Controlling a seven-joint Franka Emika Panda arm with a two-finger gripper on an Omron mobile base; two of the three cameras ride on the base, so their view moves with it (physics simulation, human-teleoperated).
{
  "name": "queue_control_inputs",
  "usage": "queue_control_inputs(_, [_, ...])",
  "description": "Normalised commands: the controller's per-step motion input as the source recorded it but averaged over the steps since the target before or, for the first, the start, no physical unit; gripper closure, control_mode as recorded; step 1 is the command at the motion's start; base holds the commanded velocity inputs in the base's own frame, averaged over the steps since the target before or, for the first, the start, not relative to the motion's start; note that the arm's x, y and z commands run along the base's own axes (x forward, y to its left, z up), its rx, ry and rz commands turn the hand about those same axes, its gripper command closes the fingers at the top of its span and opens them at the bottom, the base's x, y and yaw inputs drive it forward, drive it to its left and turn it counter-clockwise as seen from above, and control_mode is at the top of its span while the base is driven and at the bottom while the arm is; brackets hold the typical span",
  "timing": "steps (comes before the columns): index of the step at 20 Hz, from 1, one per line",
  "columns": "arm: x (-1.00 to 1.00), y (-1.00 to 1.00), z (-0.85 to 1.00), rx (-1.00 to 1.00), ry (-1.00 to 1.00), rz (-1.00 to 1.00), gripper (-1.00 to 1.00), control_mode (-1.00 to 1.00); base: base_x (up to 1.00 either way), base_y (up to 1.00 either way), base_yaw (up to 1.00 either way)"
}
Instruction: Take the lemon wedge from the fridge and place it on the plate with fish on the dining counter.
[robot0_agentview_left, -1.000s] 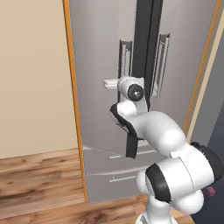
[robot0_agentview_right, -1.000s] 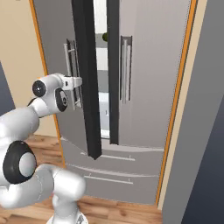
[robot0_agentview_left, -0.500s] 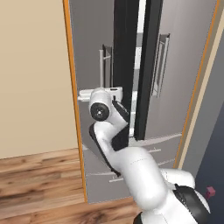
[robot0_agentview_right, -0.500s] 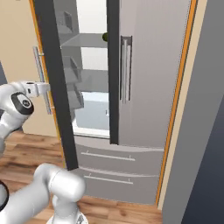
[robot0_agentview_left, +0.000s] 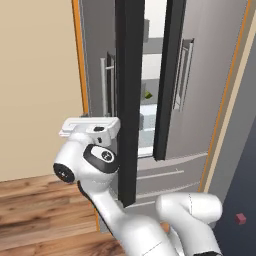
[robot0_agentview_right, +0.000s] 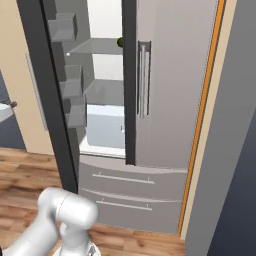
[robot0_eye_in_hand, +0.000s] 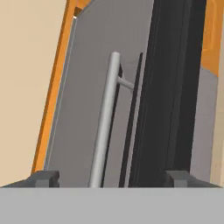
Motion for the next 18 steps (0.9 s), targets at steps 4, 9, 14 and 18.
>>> queue_control_inputs(4, [-1.00, -0.52, 0.23, 0.10, -0.10, -0.26, -1.00, -1.00, 0.00, 0.00, 0.00])
queue_control_inputs(9, [-0.71, -1.00, 0.21, 0.24, 0.00, -0.13, -1.00, -1.00, 0.00, 0.00, 0.00])
queue_control_inputs(14, [-0.08, -1.00, 0.26, 0.25, 0.02, 0.03, -1.00, -1.00, 0.00, 0.00, 0.00])
queue_control_inputs(18, [0.00, -1.00, 0.14, 0.31, 0.00, 0.19, -1.00, -1.00, 0.00, 0.00, 0.00])
